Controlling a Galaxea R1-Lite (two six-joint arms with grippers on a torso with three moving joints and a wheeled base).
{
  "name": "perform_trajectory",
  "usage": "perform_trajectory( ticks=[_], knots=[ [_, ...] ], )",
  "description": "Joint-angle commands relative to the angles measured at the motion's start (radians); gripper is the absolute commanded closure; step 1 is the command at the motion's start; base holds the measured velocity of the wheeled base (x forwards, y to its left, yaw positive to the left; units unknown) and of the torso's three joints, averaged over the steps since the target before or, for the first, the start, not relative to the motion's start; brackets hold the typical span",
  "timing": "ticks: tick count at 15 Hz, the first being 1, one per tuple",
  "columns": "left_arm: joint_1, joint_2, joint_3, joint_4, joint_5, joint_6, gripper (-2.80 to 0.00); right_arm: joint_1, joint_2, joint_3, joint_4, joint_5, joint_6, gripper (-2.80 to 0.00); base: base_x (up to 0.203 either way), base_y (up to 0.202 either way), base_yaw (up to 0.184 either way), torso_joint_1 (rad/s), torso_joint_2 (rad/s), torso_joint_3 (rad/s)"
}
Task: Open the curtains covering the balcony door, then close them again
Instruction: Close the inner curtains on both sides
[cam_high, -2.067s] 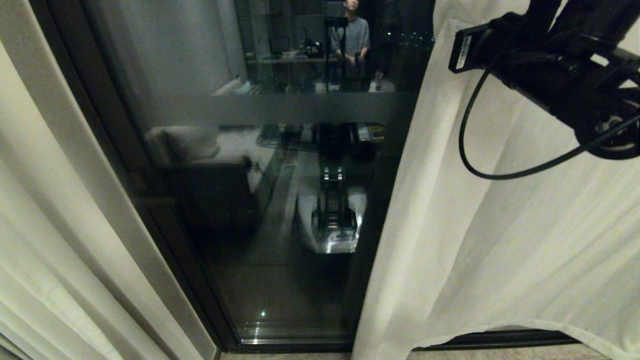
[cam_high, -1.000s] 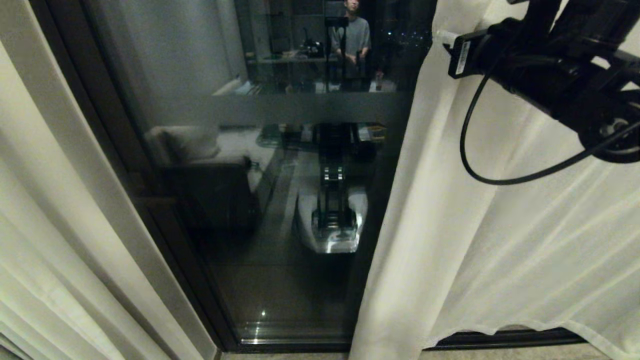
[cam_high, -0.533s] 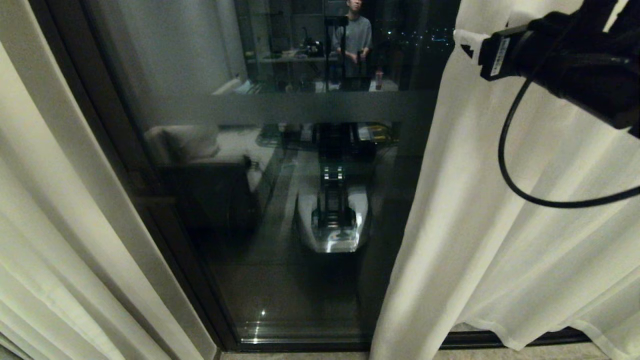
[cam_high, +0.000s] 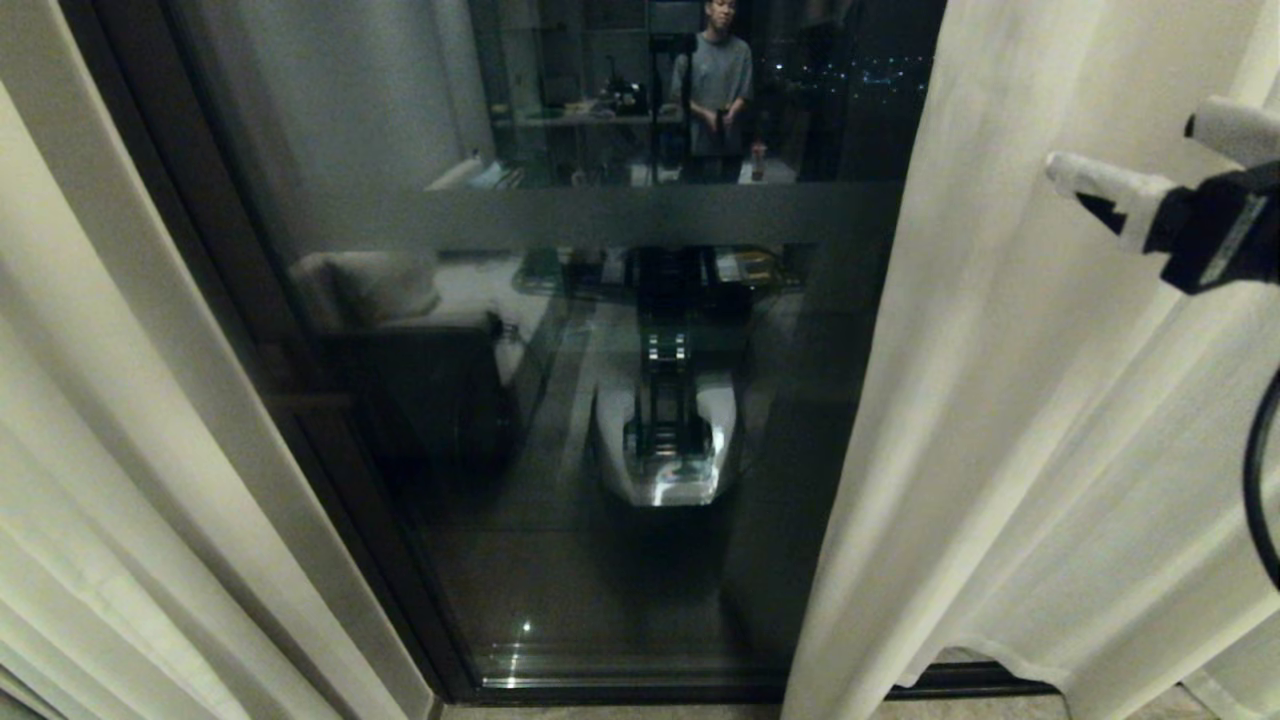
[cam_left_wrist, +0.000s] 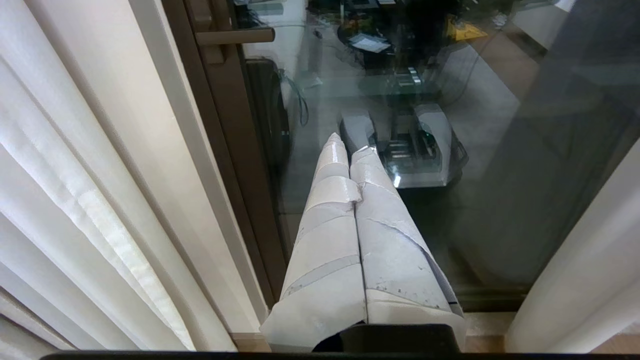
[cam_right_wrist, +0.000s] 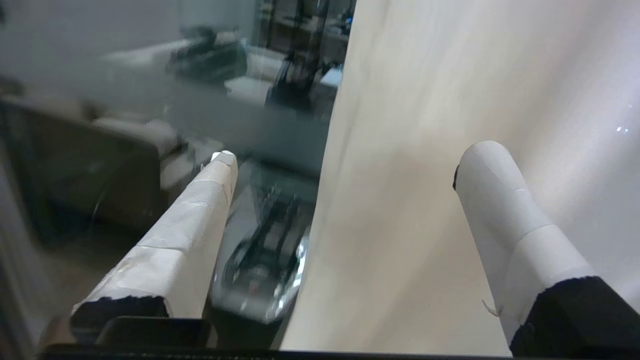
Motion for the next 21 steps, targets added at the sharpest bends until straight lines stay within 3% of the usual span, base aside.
perform_trajectory(
  ticks=[1, 6, 11, 17, 18, 21],
  knots=[
    [0.0, 0.0, 0.0, 0.0, 0.0, 0.0, 0.0, 0.002, -0.187, 0.156, 0.0, 0.0, 0.0, -2.8, 0.0, 0.0, 0.0, 0.0, 0.0, 0.0],
    [0.0, 0.0, 0.0, 0.0, 0.0, 0.0, 0.0, -0.031, -0.447, 0.424, 0.074, 0.0, 0.036, -2.8, 0.0, 0.0, 0.0, 0.0, 0.0, 0.0],
    [0.0, 0.0, 0.0, 0.0, 0.0, 0.0, 0.0, -0.097, -0.637, 0.505, 0.295, -0.001, 0.087, -2.8, 0.0, 0.0, 0.0, 0.0, 0.0, 0.0],
    [0.0, 0.0, 0.0, 0.0, 0.0, 0.0, 0.0, -0.153, -0.701, 0.619, 0.264, -0.018, 0.092, -2.8, 0.0, 0.0, 0.0, 0.0, 0.0, 0.0],
    [0.0, 0.0, 0.0, 0.0, 0.0, 0.0, 0.0, -0.175, -0.702, 0.648, 0.223, -0.017, 0.093, 0.0, 0.0, 0.0, 0.0, 0.0, 0.0, 0.0],
    [0.0, 0.0, 0.0, 0.0, 0.0, 0.0, 0.0, -0.255, -0.703, 0.716, 0.168, -0.015, 0.093, 0.0, 0.0, 0.0, 0.0, 0.0, 0.0, 0.0]
  ],
)
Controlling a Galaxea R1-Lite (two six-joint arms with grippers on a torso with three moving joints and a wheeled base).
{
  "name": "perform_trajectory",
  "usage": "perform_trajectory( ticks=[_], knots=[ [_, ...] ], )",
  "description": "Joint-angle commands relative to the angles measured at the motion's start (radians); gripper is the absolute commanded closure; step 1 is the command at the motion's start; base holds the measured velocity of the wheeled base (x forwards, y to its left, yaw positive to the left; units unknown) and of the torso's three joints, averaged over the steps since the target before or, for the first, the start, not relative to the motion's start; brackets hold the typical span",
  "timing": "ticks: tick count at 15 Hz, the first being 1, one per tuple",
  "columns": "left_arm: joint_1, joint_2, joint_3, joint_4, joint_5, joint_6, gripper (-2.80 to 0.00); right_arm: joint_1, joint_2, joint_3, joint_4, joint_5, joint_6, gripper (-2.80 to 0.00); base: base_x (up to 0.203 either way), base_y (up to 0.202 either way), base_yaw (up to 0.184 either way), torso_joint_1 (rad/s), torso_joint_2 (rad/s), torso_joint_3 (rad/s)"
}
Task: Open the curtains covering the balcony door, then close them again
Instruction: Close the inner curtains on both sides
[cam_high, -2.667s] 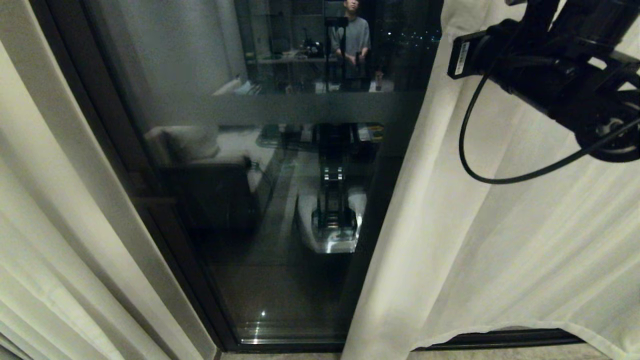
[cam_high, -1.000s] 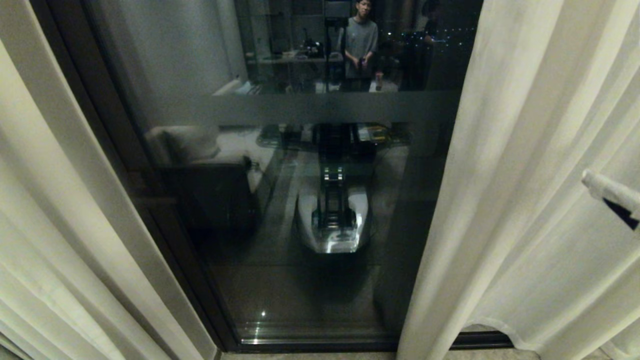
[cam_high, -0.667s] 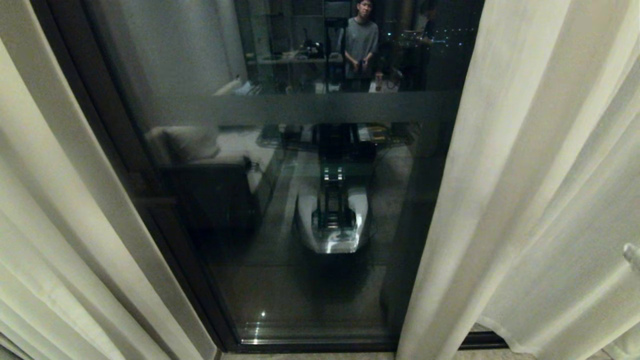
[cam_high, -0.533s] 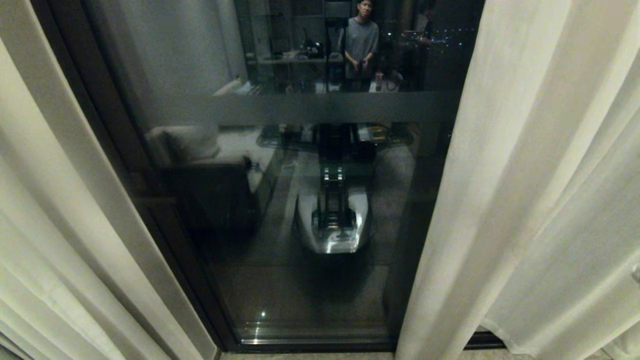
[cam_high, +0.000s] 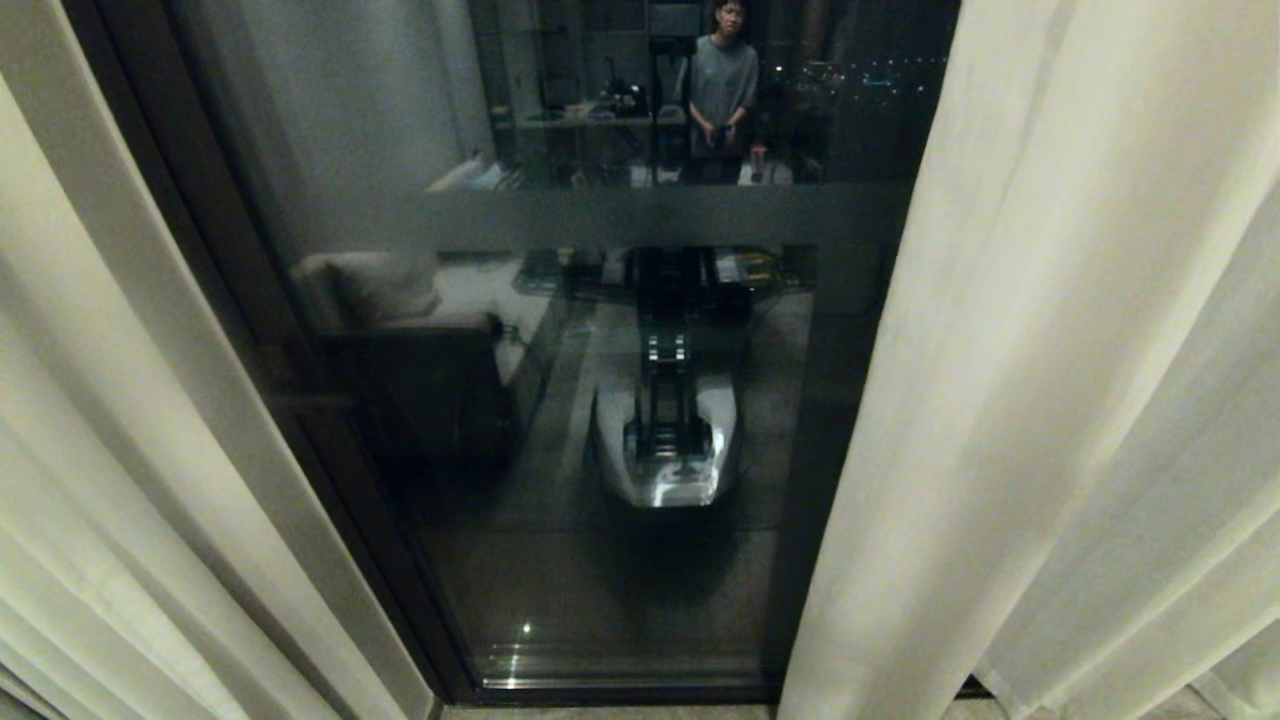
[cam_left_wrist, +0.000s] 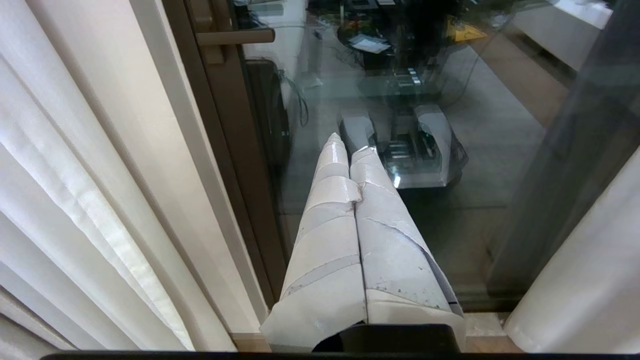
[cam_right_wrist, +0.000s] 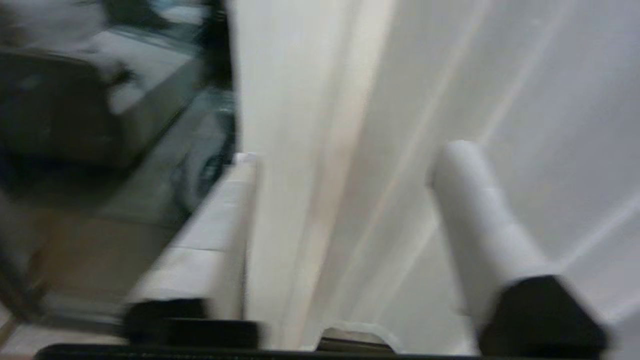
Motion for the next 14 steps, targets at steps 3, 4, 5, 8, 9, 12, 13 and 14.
perform_trajectory(
  ticks=[3, 4, 5, 8, 9, 12, 13, 14],
  knots=[
    [0.0, 0.0, 0.0, 0.0, 0.0, 0.0, 0.0, -0.126, -0.024, 0.111, -0.042, 0.002, 0.0, 0.0, 0.0, 0.0, 0.0, 0.0, 0.0, 0.0],
    [0.0, 0.0, 0.0, 0.0, 0.0, 0.0, 0.0, -0.156, -0.042, 0.14, -0.047, 0.005, 0.001, 0.0, 0.0, 0.0, 0.0, 0.0, 0.0, 0.0],
    [0.0, 0.0, 0.0, 0.0, 0.0, 0.0, 0.0, -0.185, -0.056, 0.165, -0.045, 0.007, 0.002, 0.0, 0.0, 0.0, 0.0, 0.0, 0.0, 0.0],
    [0.0, 0.0, 0.0, 0.0, 0.0, 0.0, 0.0, -0.216, -0.117, 0.17, 0.049, 0.041, 0.008, 0.0, 0.0, 0.0, 0.0, 0.0, 0.0, 0.0],
    [0.0, 0.0, 0.0, 0.0, 0.0, 0.0, 0.0, -0.217, -0.15, 0.17, 0.098, 0.048, 0.007, 0.0, 0.0, 0.0, 0.0, 0.0, 0.0, 0.0],
    [0.0, 0.0, 0.0, 0.0, 0.0, 0.0, 0.0, -0.21, -0.239, 0.17, 0.225, 0.047, 0.004, 0.0, 0.0, 0.0, 0.0, 0.0, 0.0, 0.0],
    [0.0, 0.0, 0.0, 0.0, 0.0, 0.0, 0.0, -0.196, -0.255, 0.17, 0.233, 0.047, 0.009, 0.0, 0.0, 0.0, 0.0, 0.0, 0.0, 0.0],
    [0.0, 0.0, 0.0, 0.0, 0.0, 0.0, 0.0, -0.186, -0.277, 0.17, 0.238, 0.05, 0.012, 0.0, 0.0, 0.0, 0.0, 0.0, 0.0, 0.0]
  ],
)
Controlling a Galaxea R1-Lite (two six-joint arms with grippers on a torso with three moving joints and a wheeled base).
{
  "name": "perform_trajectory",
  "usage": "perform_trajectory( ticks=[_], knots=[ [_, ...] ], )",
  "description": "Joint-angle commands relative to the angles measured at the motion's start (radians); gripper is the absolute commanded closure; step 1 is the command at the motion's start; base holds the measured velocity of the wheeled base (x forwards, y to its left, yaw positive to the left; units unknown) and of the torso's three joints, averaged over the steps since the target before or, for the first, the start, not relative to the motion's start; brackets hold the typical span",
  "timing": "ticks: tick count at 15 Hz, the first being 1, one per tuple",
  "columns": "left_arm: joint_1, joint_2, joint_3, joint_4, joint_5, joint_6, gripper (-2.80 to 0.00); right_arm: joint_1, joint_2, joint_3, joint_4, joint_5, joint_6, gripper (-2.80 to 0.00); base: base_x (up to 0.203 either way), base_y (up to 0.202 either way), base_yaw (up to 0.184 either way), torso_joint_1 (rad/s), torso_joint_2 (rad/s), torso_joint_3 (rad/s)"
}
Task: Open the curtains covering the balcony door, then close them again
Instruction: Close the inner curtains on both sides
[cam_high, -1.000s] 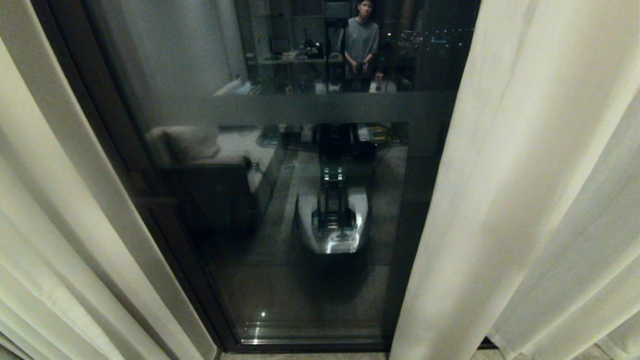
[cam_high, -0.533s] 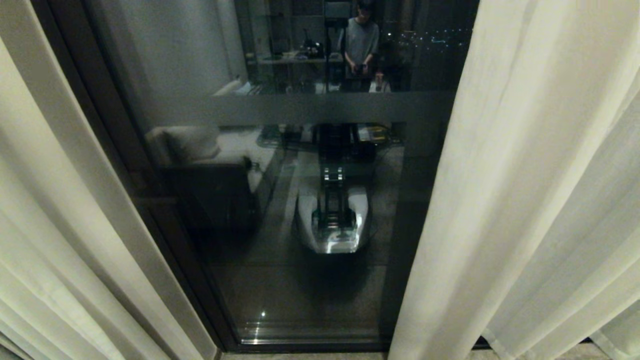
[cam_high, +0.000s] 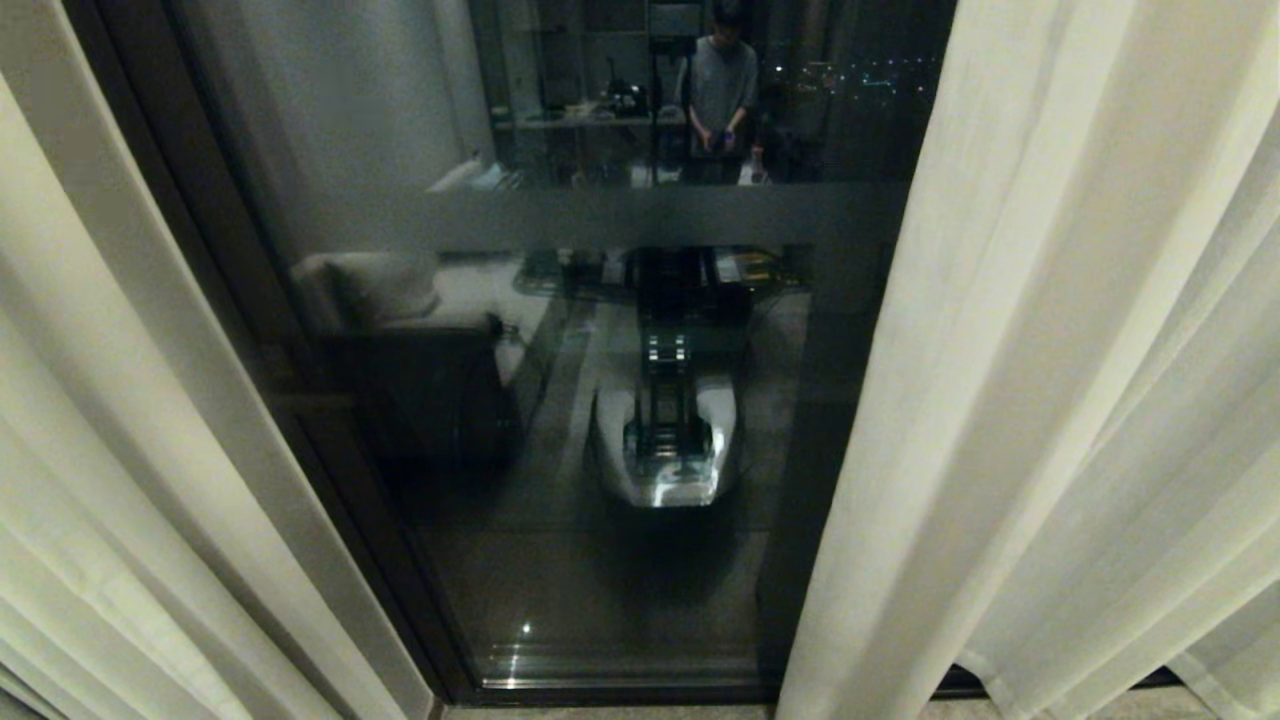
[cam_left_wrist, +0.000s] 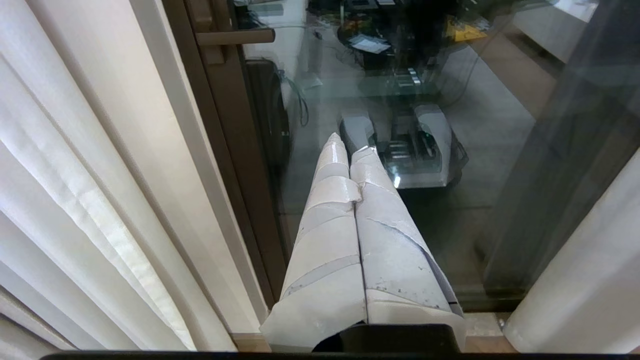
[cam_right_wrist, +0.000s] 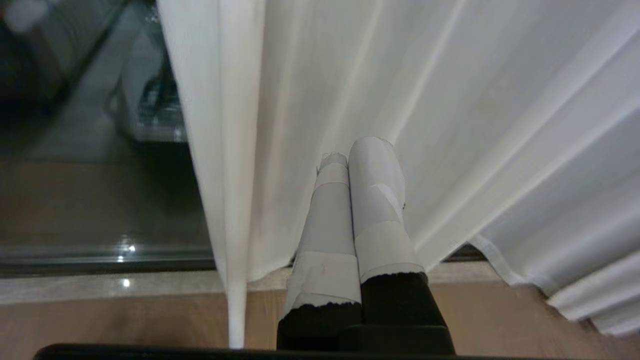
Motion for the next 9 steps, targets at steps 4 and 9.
perform_trajectory(
  ticks=[4, 9],
  knots=[
    [0.0, 0.0, 0.0, 0.0, 0.0, 0.0, 0.0, 0.041, -0.163, 0.001, 0.05, 0.025, 0.001, 0.0, 0.0, 0.0, 0.0, 0.0, 0.0, 0.0],
    [0.0, 0.0, 0.0, 0.0, 0.0, 0.0, 0.0, 0.045, -0.287, 0.0, 0.182, 0.124, 0.002, 0.0, 0.0, 0.0, 0.0, 0.0, 0.0, 0.0]
  ],
)
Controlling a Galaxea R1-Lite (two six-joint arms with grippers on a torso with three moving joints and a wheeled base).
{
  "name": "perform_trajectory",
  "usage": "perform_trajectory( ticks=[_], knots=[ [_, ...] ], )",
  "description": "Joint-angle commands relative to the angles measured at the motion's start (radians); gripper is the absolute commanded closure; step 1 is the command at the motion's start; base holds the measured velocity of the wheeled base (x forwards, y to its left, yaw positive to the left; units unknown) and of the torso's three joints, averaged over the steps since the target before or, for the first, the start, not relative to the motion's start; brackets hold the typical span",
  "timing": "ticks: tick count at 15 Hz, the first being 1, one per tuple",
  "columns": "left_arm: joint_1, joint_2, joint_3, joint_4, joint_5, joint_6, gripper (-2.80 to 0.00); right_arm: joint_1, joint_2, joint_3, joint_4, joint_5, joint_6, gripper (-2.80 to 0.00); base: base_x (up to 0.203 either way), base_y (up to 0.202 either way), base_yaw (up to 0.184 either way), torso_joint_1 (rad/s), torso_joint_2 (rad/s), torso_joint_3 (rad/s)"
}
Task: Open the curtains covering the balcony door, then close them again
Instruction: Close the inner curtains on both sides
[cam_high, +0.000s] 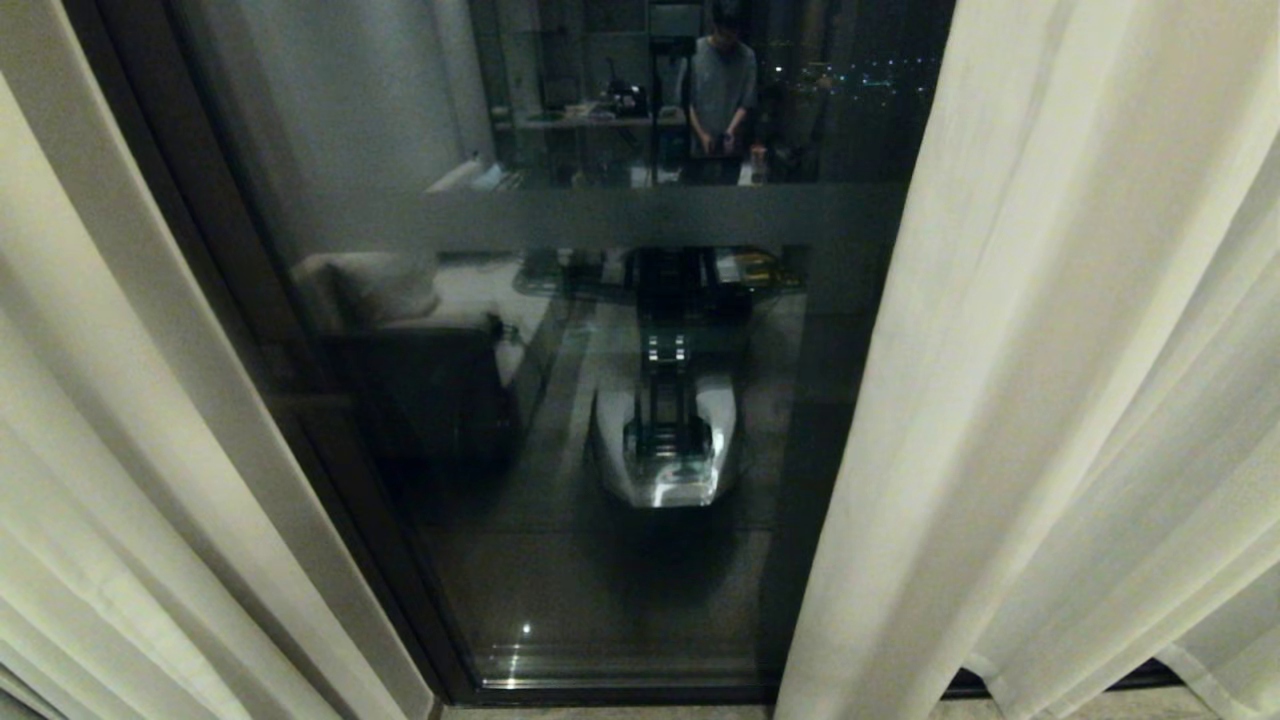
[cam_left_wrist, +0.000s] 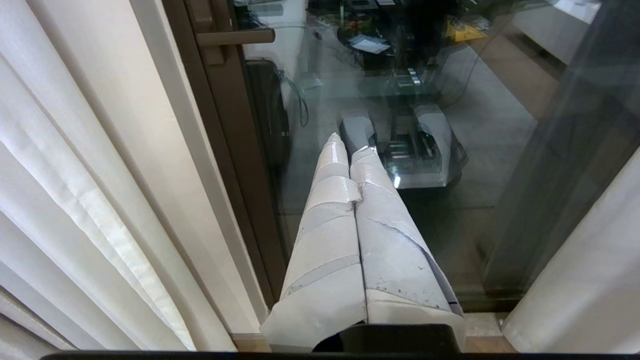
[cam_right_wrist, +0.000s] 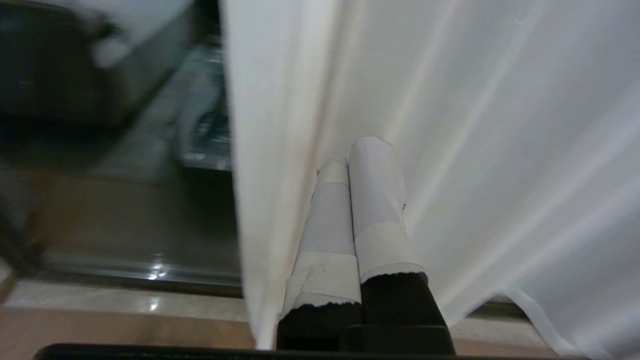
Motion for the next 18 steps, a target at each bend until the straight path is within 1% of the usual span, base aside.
perform_trajectory(
  ticks=[1, 3, 18],
  knots=[
    [0.0, 0.0, 0.0, 0.0, 0.0, 0.0, 0.0, 0.001, -0.049, 0.0, 0.034, 0.013, 0.025, 0.0, 0.0, 0.0, 0.0, 0.0, 0.0, 0.0],
    [0.0, 0.0, 0.0, 0.0, 0.0, 0.0, 0.0, 0.001, -0.049, 0.0, 0.034, 0.015, 0.039, 0.0, 0.0, 0.0, 0.0, 0.0, 0.0, 0.0],
    [0.0, 0.0, 0.0, 0.0, 0.0, -0.001, 0.0, 0.001, -0.049, 0.0, 0.035, 0.015, 0.043, 0.0, 0.0, 0.0, 0.0, 0.0, 0.0, 0.0]
  ],
)
